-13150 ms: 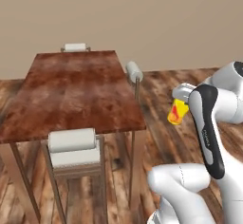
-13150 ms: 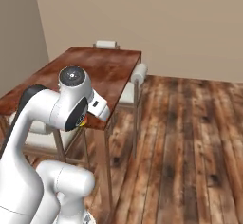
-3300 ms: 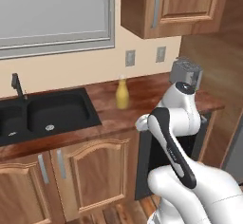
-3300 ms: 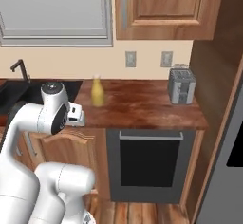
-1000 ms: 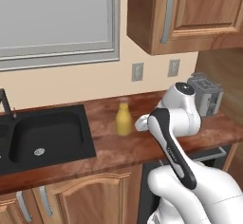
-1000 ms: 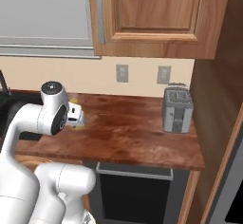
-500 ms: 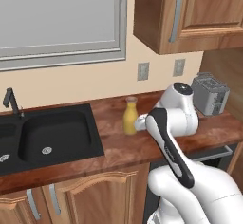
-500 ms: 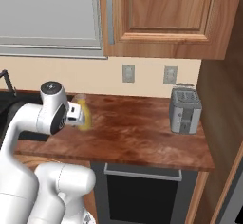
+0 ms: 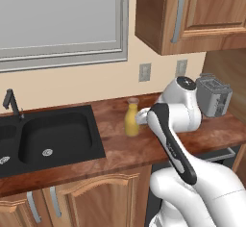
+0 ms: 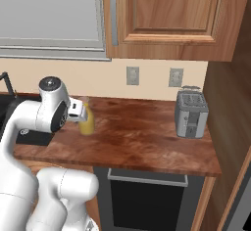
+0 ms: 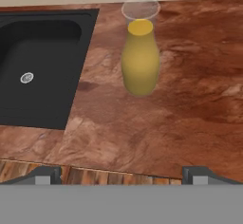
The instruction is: Place the pitcher and cup on the dining counter for serving.
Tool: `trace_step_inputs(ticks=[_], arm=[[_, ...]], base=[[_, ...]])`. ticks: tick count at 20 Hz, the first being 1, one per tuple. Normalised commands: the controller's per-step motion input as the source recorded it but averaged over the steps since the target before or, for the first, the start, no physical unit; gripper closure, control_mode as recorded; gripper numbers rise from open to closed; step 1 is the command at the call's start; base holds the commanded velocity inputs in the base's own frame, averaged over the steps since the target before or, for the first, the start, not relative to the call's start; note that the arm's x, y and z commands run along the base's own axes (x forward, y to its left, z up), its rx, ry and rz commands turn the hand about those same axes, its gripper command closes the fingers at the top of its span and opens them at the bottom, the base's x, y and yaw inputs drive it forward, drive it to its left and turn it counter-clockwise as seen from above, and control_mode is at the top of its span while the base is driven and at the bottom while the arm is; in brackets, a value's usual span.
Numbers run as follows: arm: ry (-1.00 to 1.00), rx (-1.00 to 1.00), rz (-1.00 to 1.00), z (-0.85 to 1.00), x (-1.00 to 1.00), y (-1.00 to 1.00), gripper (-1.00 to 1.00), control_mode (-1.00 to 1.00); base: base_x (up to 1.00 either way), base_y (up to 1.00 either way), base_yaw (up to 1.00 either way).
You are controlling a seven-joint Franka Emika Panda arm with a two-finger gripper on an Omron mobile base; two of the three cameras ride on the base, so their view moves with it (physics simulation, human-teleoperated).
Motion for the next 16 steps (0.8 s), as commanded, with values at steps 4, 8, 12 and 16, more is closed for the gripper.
trace_step_inputs(ticks=[4,8,12,16], arm=[[0.0,0.0,-0.05,0.33,0.3,0.0,-1.0,-1.0],[0.0,0.0,-0.03,0.1,0.24,-0.01,-1.0,-1.0],[0.0,0.0,-0.01,-0.1,0.36,0.0,-1.0,-1.0],[-0.01,0.0,-0.03,-0.25,0.35,0.0,-1.0,-1.0]], base=[[0.0,0.0,0.0],[0.0,0.0,0.0],[0.0,0.0,0.0],[0.0,0.0,0.0]])
